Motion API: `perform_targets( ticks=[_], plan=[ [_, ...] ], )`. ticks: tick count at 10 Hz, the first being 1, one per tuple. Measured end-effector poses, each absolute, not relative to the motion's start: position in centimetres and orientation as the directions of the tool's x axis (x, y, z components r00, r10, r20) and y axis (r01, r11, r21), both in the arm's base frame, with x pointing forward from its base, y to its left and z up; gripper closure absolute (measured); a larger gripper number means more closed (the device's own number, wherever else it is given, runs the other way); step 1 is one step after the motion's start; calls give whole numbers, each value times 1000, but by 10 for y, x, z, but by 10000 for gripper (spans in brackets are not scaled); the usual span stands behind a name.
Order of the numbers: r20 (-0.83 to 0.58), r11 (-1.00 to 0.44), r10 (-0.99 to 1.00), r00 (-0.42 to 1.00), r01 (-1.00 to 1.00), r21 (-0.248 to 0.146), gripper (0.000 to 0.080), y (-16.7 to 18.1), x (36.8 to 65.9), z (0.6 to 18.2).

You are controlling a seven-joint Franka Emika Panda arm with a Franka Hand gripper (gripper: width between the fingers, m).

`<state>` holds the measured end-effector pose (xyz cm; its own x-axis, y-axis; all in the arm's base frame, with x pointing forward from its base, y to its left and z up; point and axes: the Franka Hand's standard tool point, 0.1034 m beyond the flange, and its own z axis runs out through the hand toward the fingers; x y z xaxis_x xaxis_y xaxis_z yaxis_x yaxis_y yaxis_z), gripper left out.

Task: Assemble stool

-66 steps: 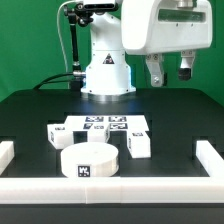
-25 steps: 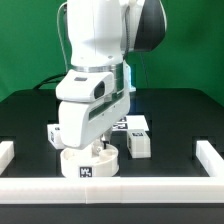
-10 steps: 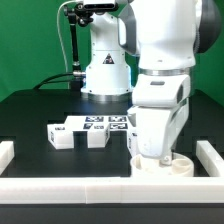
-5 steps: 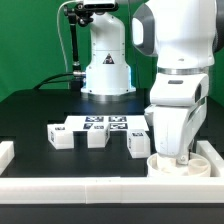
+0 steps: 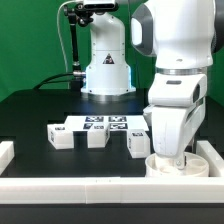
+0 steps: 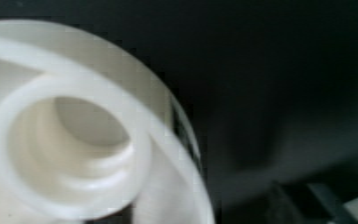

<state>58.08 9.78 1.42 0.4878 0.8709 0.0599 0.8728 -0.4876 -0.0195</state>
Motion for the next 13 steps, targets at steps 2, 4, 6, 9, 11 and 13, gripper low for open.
perform_targets(
  ticks=[2,4,6,9,11,13],
  plan=[
    [57,-519,853,519,854,-14,182,98,572,34],
    [40,-525,850,525,851,-15,156,90,573,60],
    [41,-533,845,533,846,3,151,71,568,69],
    [40,-541,841,540,841,13,151,28,543,53],
    [40,-554,832,553,833,11,151,29,544,53],
    [40,-569,822,568,822,10,151,29,544,53]
  ],
)
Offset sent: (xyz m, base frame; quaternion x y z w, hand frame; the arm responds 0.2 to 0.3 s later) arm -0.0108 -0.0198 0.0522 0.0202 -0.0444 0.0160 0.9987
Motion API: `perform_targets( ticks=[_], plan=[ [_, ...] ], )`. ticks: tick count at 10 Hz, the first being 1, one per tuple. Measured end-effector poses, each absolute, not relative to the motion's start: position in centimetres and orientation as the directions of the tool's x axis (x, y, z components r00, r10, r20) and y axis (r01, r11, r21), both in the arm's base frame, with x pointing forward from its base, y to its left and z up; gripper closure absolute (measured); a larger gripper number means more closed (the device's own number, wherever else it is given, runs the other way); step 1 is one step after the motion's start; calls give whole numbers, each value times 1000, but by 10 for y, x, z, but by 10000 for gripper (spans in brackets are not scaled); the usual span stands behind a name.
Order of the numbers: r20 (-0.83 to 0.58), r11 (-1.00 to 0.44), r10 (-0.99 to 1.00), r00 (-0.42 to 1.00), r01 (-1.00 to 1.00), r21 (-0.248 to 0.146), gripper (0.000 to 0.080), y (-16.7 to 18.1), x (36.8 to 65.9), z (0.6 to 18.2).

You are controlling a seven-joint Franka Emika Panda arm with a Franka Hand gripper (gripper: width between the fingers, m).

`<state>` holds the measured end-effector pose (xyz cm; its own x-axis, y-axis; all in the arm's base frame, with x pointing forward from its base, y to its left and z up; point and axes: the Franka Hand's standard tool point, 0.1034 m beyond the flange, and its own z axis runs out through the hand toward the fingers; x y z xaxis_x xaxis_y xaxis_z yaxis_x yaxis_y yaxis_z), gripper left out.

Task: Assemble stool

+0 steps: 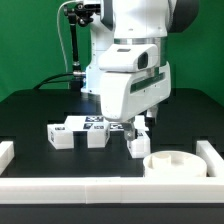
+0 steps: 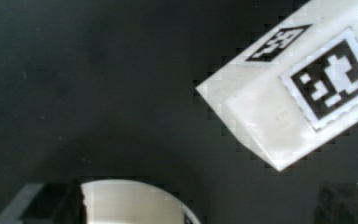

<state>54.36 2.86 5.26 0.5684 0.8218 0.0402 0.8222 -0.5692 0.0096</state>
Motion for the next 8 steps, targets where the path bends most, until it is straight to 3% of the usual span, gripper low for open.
perform_targets(
  ticks=[2,4,8],
  plan=[
    [35,-628,777,628,778,5,151,22,543,48],
    [32,-780,625,780,626,-5,151,13,541,45],
    [50,-897,439,897,441,-28,151,15,541,45]
  ],
)
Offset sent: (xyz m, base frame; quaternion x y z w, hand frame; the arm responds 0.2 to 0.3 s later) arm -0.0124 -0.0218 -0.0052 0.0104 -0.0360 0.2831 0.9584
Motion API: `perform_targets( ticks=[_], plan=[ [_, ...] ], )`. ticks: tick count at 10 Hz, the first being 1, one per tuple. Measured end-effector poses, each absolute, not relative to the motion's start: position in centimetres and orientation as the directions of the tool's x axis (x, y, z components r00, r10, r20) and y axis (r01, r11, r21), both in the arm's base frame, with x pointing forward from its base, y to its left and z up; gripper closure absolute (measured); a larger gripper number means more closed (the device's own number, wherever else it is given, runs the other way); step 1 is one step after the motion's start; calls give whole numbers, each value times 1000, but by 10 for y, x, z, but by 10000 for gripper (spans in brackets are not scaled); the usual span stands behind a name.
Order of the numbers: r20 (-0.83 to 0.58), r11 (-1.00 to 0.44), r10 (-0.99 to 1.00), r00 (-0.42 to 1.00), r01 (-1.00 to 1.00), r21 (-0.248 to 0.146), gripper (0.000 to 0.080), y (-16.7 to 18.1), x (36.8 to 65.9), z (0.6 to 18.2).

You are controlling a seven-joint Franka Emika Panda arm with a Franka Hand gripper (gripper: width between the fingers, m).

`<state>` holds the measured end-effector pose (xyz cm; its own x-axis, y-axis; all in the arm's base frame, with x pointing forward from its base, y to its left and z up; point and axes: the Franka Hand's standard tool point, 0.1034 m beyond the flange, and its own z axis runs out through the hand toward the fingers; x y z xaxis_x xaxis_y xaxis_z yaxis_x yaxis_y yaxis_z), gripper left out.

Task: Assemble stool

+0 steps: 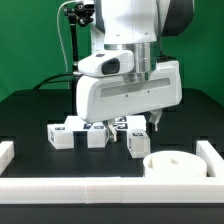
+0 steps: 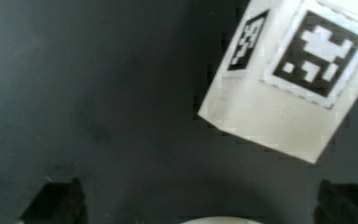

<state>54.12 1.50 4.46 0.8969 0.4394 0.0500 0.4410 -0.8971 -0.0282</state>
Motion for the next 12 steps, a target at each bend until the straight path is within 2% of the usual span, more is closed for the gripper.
perform_targets(
  ticks=[3,4,5,9,10,12],
  plan=[
    [41,-984,167,985,169,-58,151,21,539,43],
    [28,-997,-48,998,-46,-68,151,26,536,41],
    [21,-993,-96,995,-94,-71,151,30,534,40],
    [-3,-990,-116,993,-116,-81,151,30,532,39],
    [-44,-990,-113,993,-116,-81,151,31,529,39],
    [-218,-990,-96,971,-115,-79,151,33,527,38]
  ],
)
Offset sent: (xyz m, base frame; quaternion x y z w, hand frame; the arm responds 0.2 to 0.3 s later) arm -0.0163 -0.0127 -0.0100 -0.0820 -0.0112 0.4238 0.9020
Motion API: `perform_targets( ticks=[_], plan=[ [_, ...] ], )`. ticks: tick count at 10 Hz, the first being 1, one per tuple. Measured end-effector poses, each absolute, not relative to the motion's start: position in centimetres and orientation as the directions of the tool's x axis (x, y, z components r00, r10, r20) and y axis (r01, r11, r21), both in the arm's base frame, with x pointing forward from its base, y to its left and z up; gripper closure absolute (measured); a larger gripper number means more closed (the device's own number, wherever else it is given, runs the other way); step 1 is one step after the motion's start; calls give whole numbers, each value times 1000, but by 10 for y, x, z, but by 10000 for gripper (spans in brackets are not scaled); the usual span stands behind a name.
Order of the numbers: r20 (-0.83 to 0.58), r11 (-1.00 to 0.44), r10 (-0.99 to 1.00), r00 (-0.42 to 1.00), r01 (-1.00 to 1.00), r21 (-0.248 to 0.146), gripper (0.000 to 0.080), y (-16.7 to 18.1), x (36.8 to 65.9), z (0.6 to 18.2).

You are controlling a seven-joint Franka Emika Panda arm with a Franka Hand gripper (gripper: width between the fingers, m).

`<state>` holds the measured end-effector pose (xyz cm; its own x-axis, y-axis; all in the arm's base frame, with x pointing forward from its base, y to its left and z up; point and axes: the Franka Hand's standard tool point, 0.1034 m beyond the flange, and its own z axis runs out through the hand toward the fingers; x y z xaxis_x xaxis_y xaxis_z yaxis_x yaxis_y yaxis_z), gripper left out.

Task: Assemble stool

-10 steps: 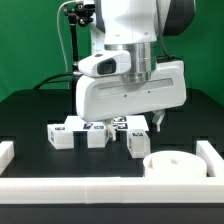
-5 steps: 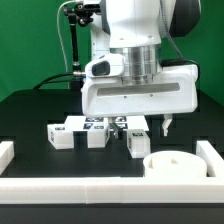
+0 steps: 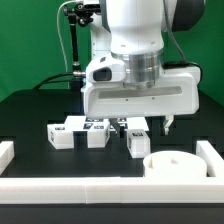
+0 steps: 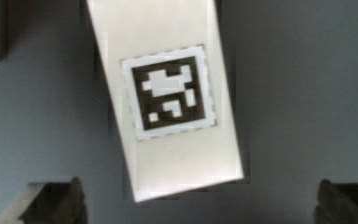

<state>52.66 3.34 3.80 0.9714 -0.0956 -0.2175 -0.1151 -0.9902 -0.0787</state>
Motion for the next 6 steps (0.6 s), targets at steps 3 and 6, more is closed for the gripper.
perform_targets(
  ticks=[3,6],
  plan=[
    [-399,-990,-67,915,-109,-84,151,33,526,35],
    [-566,-990,-8,824,-88,-113,151,30,520,31]
  ],
)
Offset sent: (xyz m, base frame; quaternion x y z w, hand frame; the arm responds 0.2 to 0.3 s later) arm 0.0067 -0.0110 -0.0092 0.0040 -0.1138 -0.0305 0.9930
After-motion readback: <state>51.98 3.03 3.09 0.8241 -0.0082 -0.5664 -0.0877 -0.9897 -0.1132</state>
